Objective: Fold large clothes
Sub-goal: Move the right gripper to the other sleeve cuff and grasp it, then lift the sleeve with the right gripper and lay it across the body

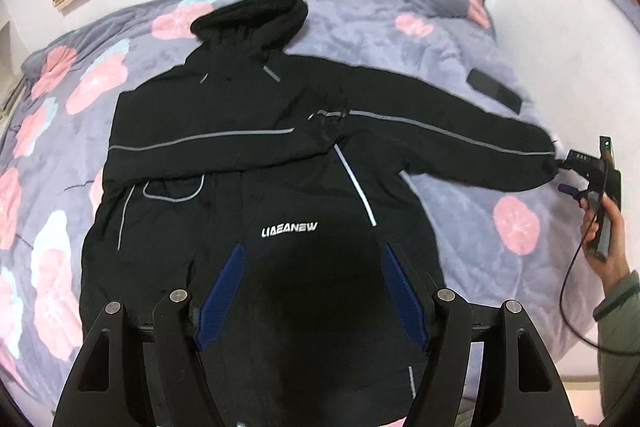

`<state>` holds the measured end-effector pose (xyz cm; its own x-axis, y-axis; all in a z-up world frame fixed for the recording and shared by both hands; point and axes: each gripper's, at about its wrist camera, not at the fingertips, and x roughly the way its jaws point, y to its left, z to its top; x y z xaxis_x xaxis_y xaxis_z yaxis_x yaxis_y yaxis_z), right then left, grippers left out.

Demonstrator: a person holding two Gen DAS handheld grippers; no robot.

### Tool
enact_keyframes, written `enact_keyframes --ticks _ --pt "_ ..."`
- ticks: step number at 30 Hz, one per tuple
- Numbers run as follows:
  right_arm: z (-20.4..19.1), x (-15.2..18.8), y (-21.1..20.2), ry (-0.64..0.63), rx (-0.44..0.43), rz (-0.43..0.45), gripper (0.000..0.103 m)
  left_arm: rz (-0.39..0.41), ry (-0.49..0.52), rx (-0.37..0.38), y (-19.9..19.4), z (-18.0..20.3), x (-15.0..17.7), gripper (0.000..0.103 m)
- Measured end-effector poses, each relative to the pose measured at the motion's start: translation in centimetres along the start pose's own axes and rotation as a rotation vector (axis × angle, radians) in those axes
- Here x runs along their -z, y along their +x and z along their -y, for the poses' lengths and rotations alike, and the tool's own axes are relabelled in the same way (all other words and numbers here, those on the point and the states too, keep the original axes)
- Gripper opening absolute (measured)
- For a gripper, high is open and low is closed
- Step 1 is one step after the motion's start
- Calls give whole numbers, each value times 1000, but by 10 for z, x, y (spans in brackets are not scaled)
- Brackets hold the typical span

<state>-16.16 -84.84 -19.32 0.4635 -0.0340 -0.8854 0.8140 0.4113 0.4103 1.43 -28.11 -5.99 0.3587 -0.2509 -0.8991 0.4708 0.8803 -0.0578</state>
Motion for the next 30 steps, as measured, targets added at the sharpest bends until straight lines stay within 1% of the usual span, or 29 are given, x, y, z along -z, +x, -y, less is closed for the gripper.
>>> enact_keyframes --ticks 2,4,6,7,8,9,10,11,13,14,16,19,21,23,26,28,30 --pt "9 -7 17 47 -46 -31 70 -22 -3 -9 6 3 -1 72" --pt "17 -13 31 100 -118 -51 70 -36 0 -12 11 8 -2 72" --pt "23 -20 44 154 -207 -62 70 -49 11 -17 15 13 -4 72" --pt "25 -22 48 179 -245 -69 71 -56 17 -18 18 15 -6 72" --pt "27 -25 54 210 -294 -73 69 -61 21 -19 21 18 -8 72" --pt "27 -25 57 224 -320 -71 67 -66 24 -19 23 20 -10 72" --pt "26 -26 59 228 -339 -66 57 -71 24 -17 26 21 -13 72" --pt "23 -26 60 220 -339 -65 50 -72 24 -14 27 22 -15 72" --pt "18 -25 61 198 -312 -51 45 -67 30 0 28 24 -19 72" --pt "17 -25 61 194 -305 -44 37 -64 36 3 29 26 -20 72" --pt "13 -23 58 187 -289 -21 28 -64 56 3 32 26 -22 72" --pt "4 -19 51 177 -259 12 24 -67 83 -1 38 24 -24 72" --pt "-9 -16 40 133 -227 36 23 -70 83 13 43 19 -25 72" --pt "-26 -13 30 82 -234 52 22 -73 76 33 47 14 -27 72" --pt "-69 -4 9 -48 -205 90 21 -69 70 59 52 1 -30 72" --pt "-110 8 -6 -161 -171 123 21 -63 69 73 53 -10 -32 72" --pt "-149 22 -17 -250 -160 144 21 -56 64 79 54 -24 -34 72"
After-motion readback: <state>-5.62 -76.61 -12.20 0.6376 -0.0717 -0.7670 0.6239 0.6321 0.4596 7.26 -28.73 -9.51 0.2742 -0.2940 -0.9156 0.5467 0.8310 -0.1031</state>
